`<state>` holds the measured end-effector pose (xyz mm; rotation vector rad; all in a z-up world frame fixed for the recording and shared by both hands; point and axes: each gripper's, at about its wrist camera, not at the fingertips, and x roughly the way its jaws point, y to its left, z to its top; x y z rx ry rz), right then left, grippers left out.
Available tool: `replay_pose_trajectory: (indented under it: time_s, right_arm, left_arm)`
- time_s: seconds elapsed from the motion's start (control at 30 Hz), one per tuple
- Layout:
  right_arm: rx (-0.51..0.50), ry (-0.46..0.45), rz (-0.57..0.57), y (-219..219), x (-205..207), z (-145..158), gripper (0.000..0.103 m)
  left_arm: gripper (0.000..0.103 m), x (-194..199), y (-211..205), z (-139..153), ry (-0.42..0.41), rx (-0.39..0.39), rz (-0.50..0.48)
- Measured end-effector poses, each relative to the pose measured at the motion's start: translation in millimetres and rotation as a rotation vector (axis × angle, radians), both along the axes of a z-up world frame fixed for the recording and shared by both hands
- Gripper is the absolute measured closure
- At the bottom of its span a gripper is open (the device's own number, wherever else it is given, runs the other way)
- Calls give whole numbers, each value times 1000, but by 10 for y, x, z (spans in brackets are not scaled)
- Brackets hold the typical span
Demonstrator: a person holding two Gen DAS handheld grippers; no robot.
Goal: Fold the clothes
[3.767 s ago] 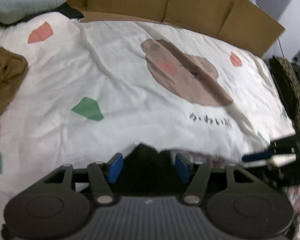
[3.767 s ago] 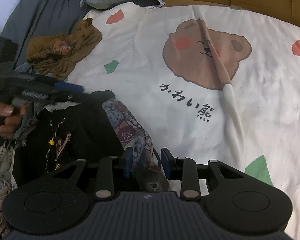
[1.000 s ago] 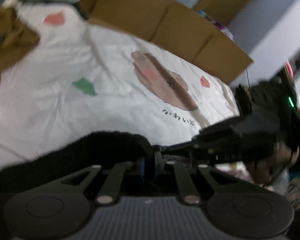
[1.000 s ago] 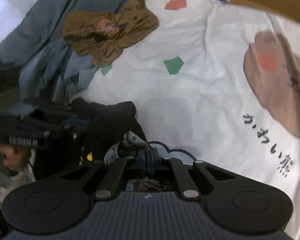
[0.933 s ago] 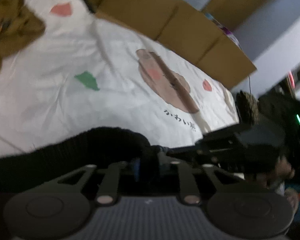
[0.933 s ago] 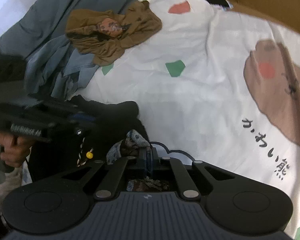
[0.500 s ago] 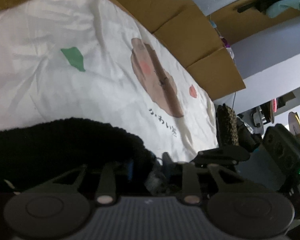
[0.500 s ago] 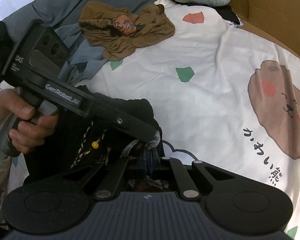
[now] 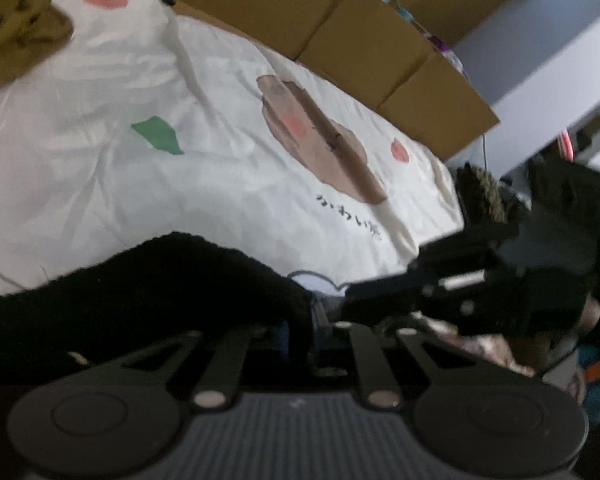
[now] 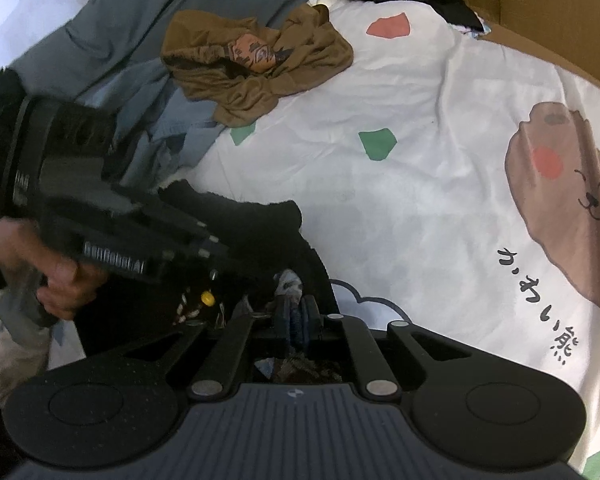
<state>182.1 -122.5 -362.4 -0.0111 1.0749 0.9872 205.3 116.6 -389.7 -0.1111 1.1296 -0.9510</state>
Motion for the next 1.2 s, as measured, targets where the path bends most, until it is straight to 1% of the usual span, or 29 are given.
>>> replay_pose_trajectory:
  time_s: [0.1, 0.17, 0.2, 0.23, 0.33, 0.4, 0.53, 0.73, 1.0, 1.03, 1.1, 1.2]
  right_arm:
    - [3, 21, 17, 34, 54, 8, 95]
    - [-6, 12, 29, 66, 86, 13, 85]
    - [-9, 12, 34, 81, 107, 12, 78]
    - [-9, 20, 40, 95, 134, 5, 75]
    - [-9, 34, 72, 152, 186, -18, 75]
    - [-8, 37, 96, 195, 196, -33, 75]
    - [14, 59, 137, 267, 209, -40, 76]
    - [32, 78, 197, 387, 200, -42, 76]
    - [41, 89, 237, 430, 176, -54, 77]
    - [38, 79, 241, 430, 162, -49, 83]
    - [17, 39, 242, 428, 130, -41, 96]
    - [-22, -21, 224, 401, 105, -26, 98]
  left_arm:
    - [92, -79, 1, 25, -62, 8, -23]
    - [92, -133, -7, 41, -108, 18, -39]
    - [92, -158, -10, 55, -130, 22, -47]
    - [92, -180, -15, 70, -149, 26, -57]
    - [93, -236, -10, 118, -201, 41, -87]
    - [93, -259, 18, 156, -231, 46, -99]
    - [93, -290, 130, 260, -268, 12, -91]
    - [95, -363, 198, 370, -324, -8, -108]
    - [96, -296, 255, 395, -285, -60, -71]
    - [96, -293, 253, 394, -282, -56, -68]
    - [96, -283, 249, 388, -273, -41, -62]
    - [94, -255, 275, 383, -248, -13, -44]
